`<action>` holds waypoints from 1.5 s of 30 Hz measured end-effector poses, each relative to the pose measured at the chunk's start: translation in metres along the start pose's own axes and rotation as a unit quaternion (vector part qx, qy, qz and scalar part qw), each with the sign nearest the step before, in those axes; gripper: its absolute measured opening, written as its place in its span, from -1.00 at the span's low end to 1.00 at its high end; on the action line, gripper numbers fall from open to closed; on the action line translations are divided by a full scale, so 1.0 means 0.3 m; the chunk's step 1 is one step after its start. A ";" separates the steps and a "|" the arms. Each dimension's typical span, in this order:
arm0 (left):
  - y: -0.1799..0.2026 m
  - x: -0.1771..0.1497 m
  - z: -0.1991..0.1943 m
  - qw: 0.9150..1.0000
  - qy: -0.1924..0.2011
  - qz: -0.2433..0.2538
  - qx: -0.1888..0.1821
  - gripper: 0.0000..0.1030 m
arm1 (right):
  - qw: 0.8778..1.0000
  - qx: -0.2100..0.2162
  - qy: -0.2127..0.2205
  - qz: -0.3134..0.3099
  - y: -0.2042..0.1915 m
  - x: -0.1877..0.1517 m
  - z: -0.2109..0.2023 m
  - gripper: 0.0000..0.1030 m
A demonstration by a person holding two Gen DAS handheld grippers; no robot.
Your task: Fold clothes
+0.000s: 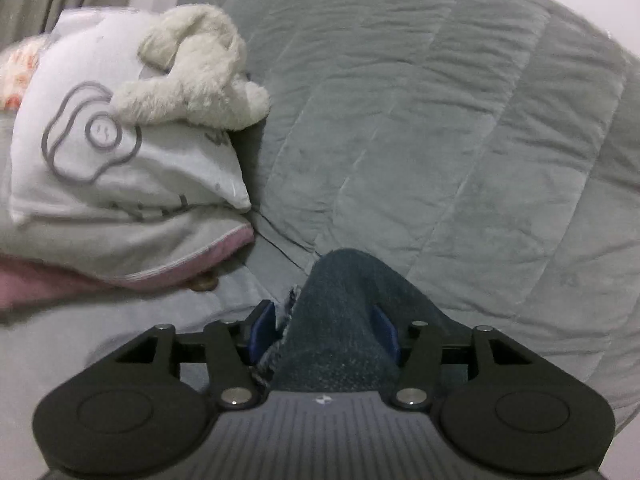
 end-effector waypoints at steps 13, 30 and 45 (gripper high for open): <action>0.047 0.075 0.067 0.999 0.018 0.000 -0.048 -0.38 | 0.995 0.022 0.093 -0.012 -0.025 0.025 -0.068 -0.40; 0.214 -0.023 -0.230 0.980 0.162 0.112 -0.026 0.63 | 0.990 0.000 0.138 -0.023 0.000 0.148 -0.185 0.84; 0.222 -0.131 0.031 0.985 0.036 0.156 0.068 0.81 | 0.994 -0.046 -0.038 -0.092 0.004 0.003 0.078 0.86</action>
Point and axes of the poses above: each gripper's, at about its wrist camera, not at the fingertips, and z roughly the way its jaws point, y to its right, x to its top, the point moved 1 cm from there along z, roughly the way its jaws point, and after that the axes turned 6 degrees about x, right-handed, at the moved point
